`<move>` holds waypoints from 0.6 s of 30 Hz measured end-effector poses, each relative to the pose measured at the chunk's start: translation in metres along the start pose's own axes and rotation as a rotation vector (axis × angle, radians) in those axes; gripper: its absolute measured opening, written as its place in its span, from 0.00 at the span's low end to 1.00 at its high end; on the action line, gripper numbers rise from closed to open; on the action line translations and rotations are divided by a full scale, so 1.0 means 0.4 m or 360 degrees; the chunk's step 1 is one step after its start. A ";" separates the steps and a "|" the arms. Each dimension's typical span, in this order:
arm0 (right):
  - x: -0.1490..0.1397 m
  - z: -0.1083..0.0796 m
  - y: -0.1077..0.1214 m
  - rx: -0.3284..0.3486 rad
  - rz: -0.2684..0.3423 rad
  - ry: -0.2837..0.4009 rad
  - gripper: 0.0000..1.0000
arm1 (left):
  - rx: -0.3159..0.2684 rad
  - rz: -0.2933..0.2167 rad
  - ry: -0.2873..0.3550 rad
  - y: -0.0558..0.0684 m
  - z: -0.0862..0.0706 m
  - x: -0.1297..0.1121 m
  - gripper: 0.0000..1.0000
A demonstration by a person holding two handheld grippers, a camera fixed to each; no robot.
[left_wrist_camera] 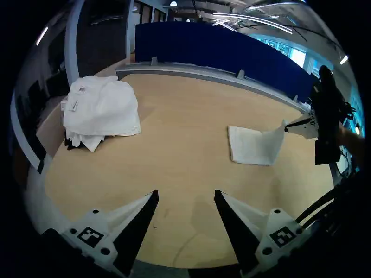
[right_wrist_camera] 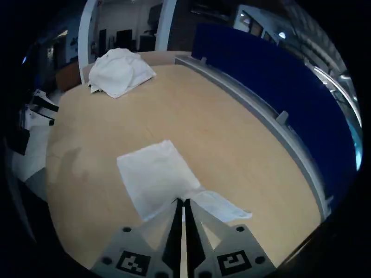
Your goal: Fold towel
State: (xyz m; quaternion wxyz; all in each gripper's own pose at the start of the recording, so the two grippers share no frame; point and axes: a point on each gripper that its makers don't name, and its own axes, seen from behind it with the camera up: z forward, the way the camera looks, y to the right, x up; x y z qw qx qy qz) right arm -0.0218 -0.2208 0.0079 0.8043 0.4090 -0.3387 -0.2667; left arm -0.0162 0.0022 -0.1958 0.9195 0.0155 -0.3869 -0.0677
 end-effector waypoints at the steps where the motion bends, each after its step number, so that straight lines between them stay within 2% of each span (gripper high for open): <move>1: 0.010 0.012 -0.011 0.0016 -0.0014 0.0001 0.03 | 0.0003 -0.0006 0.0005 -0.002 -0.006 0.003 0.89; 8: 0.060 0.128 -0.136 0.0165 -0.0145 -0.0024 0.03 | 0.0042 -0.0081 0.0064 -0.024 -0.049 0.029 0.89; 11: 0.048 0.187 -0.200 0.0243 -0.0176 -0.0072 0.03 | 0.0057 -0.0124 0.0079 -0.034 -0.064 0.030 0.89; 14: 0.020 0.232 -0.251 0.0315 -0.0179 -0.0126 0.03 | 0.0064 -0.0161 0.0084 -0.038 -0.070 0.025 0.89; 18: 0.003 0.257 -0.276 0.0348 -0.0156 -0.0150 0.03 | 0.0073 -0.0179 0.0090 -0.036 -0.072 0.020 0.89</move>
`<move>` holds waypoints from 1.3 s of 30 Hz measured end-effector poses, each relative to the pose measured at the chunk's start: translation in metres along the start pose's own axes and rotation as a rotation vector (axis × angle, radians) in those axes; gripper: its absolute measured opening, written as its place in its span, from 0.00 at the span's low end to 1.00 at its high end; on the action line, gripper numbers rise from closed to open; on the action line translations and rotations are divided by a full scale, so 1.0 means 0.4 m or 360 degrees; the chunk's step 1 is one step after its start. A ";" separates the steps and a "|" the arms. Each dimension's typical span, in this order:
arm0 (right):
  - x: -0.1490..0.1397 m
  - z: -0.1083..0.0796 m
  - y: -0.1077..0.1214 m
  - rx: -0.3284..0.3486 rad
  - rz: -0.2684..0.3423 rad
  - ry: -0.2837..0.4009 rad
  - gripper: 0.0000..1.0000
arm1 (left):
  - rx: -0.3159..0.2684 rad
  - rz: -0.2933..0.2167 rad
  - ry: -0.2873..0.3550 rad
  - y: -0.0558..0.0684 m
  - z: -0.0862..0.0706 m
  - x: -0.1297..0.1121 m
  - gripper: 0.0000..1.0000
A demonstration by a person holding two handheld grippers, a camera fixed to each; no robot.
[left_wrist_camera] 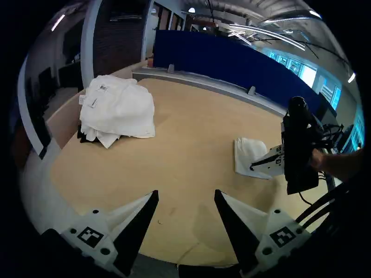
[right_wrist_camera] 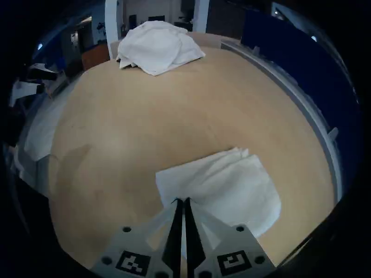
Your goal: Fold towel
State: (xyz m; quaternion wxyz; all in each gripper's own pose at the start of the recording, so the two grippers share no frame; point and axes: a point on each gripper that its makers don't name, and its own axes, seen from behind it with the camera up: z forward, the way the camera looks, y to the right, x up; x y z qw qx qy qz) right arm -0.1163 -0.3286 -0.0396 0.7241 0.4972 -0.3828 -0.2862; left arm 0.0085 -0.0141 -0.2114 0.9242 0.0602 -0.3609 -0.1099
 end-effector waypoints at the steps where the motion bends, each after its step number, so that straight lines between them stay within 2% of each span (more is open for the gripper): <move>1: 0.001 0.001 -0.001 0.0002 0.0008 0.0004 0.03 | -0.0001 0.0000 -0.0001 0.002 0.000 -0.002 0.89; 9: 0.008 -0.018 0.008 0.0005 0.0058 0.0034 0.07 | -0.0023 0.0025 -0.0013 0.026 0.008 -0.007 0.89; 13: 0.008 -0.035 0.010 0.0010 0.0078 0.0058 0.18 | -0.0030 0.0041 -0.0010 0.034 0.009 -0.002 0.89; 14: 0.007 -0.039 0.009 0.0013 0.0083 0.0065 0.26 | -0.0032 0.0045 -0.0009 0.036 0.009 0.000 0.89; 15: 0.005 -0.044 0.011 0.0007 0.0092 0.0067 0.39 | -0.0032 0.0047 -0.0007 0.038 0.009 0.002 0.89; 17: 0.000 -0.054 0.016 -0.0009 0.0110 0.0067 0.60 | -0.0030 0.0050 -0.0004 0.039 0.009 0.006 0.89; 21: -0.018 -0.078 0.023 -0.0051 0.0130 0.0080 0.73 | -0.0037 0.0044 0.0004 0.045 0.008 0.013 0.89; 39: -0.169 -0.139 0.027 -0.0146 0.0260 -0.0003 0.75 | -0.0068 0.0055 0.0013 0.071 0.010 0.017 0.89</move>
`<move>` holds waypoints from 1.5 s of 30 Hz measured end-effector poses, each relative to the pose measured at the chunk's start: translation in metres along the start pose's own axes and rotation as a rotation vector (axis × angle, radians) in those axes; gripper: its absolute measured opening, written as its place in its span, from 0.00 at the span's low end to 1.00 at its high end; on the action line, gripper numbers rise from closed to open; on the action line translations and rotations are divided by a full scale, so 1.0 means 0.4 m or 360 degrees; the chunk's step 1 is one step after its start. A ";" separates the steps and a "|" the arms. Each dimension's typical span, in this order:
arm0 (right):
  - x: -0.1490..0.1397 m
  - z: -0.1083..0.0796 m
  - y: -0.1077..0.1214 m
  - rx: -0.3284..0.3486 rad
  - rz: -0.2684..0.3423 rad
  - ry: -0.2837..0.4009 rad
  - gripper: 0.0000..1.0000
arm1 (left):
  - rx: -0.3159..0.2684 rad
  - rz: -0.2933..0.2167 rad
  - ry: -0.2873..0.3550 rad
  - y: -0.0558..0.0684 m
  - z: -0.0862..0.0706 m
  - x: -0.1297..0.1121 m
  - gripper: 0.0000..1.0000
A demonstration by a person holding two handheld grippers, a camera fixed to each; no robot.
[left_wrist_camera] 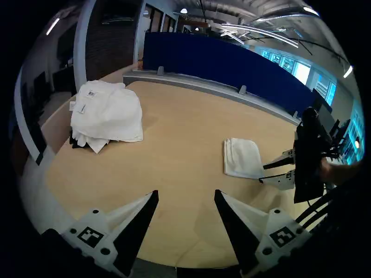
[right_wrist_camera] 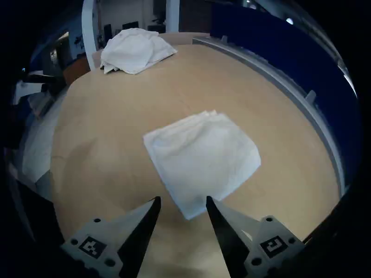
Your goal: Fold towel
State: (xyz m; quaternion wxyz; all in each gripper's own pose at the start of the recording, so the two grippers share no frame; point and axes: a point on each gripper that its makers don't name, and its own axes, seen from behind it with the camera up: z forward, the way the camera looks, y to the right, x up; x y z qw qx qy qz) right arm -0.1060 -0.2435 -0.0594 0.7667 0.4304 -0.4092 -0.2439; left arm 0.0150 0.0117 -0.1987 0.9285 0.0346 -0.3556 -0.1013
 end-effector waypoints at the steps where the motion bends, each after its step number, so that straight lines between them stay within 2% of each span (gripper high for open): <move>1: -0.007 -0.001 0.001 -0.0004 0.0006 -0.0005 0.75 | 0.0000 0.0000 0.0000 0.000 0.001 0.000 0.89; 8: -0.030 -0.001 0.007 -0.0021 0.0034 -0.0026 0.74 | -0.0007 0.0006 -0.0003 0.004 0.002 -0.002 0.89; 11: -0.038 0.004 0.007 -0.0028 0.0038 -0.0036 0.71 | -0.0007 0.0002 -0.0004 0.004 0.001 -0.002 0.89; 20: -0.054 0.015 0.008 -0.0027 0.0089 -0.0055 0.52 | 0.0000 -0.0017 -0.0005 -0.005 -0.002 -0.001 0.89; 24: -0.060 0.017 0.008 -0.0026 0.0101 -0.0061 0.38 | 0.0003 -0.0013 -0.0007 -0.007 -0.003 -0.001 0.89; 30: -0.065 0.018 0.009 -0.0032 0.0105 -0.0061 0.25 | -0.0005 -0.0008 -0.0009 -0.002 -0.002 -0.003 0.89; 33: -0.064 0.018 0.006 -0.0027 0.0109 -0.0057 0.14 | -0.0008 -0.0006 -0.0012 0.001 0.000 -0.005 0.89; 36: -0.062 0.017 0.006 -0.0029 0.0108 -0.0051 0.07 | -0.0011 -0.0003 -0.0013 0.003 0.002 -0.006 0.89; 45: -0.041 0.004 0.011 -0.0036 0.0087 -0.0009 0.04 | -0.0017 0.0001 -0.0013 0.005 0.001 -0.005 0.89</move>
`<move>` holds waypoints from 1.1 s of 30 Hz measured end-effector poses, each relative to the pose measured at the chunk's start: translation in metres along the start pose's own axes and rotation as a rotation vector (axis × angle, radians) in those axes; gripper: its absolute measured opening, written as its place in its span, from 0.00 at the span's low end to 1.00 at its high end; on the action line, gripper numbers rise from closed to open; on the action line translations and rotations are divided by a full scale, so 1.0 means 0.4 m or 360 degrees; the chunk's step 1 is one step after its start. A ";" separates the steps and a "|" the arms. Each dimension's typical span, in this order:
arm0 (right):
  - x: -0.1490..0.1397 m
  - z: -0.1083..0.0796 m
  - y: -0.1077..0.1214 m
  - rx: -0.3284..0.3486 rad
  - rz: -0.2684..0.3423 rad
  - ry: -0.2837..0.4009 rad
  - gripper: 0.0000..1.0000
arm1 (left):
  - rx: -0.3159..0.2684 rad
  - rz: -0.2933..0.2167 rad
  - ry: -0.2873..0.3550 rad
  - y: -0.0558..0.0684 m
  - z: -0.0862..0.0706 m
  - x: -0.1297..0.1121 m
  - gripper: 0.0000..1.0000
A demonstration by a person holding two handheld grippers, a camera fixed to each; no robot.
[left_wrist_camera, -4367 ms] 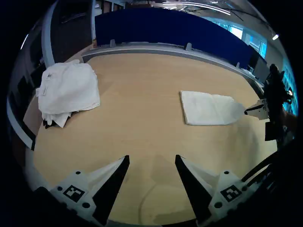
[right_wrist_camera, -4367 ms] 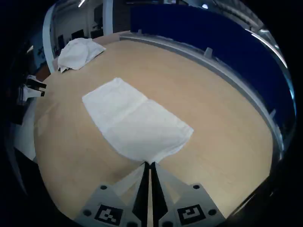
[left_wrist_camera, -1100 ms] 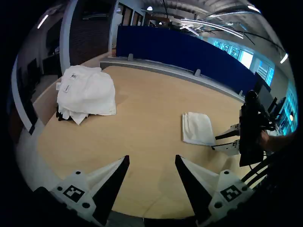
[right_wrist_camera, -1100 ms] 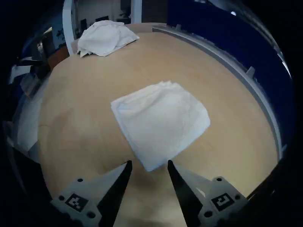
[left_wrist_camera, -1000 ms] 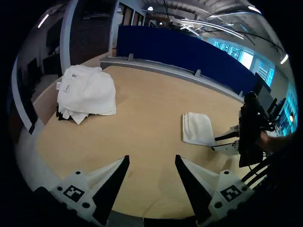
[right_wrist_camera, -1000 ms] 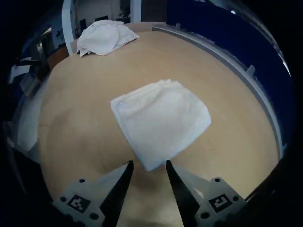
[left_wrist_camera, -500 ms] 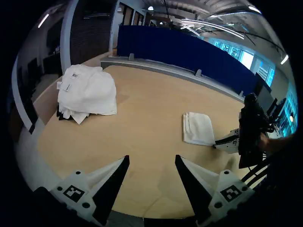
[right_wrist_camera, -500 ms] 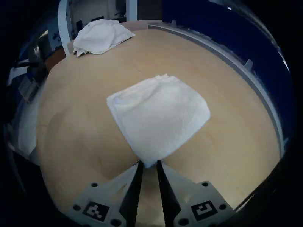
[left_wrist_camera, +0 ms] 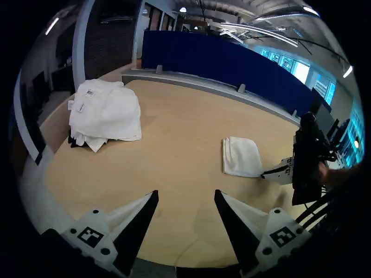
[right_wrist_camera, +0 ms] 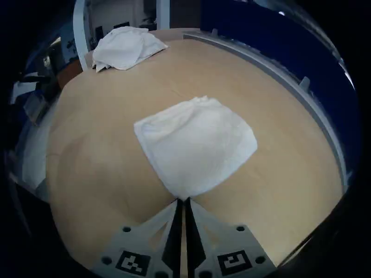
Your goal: Fold towel
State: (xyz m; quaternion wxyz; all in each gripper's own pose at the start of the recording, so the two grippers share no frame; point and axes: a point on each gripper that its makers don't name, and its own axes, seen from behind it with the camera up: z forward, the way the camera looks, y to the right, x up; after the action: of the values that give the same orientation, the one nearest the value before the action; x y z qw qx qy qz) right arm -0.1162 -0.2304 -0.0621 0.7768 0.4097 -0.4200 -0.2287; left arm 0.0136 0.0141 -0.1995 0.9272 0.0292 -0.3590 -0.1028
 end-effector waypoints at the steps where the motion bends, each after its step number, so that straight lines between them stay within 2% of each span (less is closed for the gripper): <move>1: 0.009 -0.005 0.002 -0.0004 0.0002 0.0011 0.04 | -0.0002 0.0000 0.0000 0.001 -0.001 0.000 0.89; 5: 0.054 -0.029 0.016 -0.0026 0.0011 0.0060 0.04 | -0.0012 0.0002 0.0007 0.005 -0.003 0.005 0.89; 9: 0.131 -0.072 0.034 -0.0051 0.0001 0.0140 0.04 | -0.0030 0.0005 0.0019 0.012 -0.002 0.015 0.89; 17: 0.301 -0.194 0.077 -0.0127 -0.0068 0.0303 0.03 | -0.0069 0.0034 0.0084 0.026 -0.012 0.059 0.89; 22: 0.377 -0.277 0.100 -0.0168 -0.0084 0.0389 0.03 | -0.0086 0.0042 0.0110 0.027 -0.021 0.075 0.89; 26: 0.402 -0.331 0.121 -0.0205 -0.0091 0.0422 0.03 | -0.0108 0.0034 0.0126 0.032 -0.028 0.085 0.89; 33: 0.389 -0.388 0.157 -0.0259 -0.0066 0.0436 0.03 | -0.0145 0.0038 0.0135 0.053 -0.029 0.099 0.89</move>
State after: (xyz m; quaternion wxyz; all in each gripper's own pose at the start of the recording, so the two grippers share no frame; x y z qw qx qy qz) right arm 0.0995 -0.2352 0.0138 0.8524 0.3815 -0.2817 -0.2201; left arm 0.0536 0.0261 -0.1793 0.9432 -0.0130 -0.3145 -0.1066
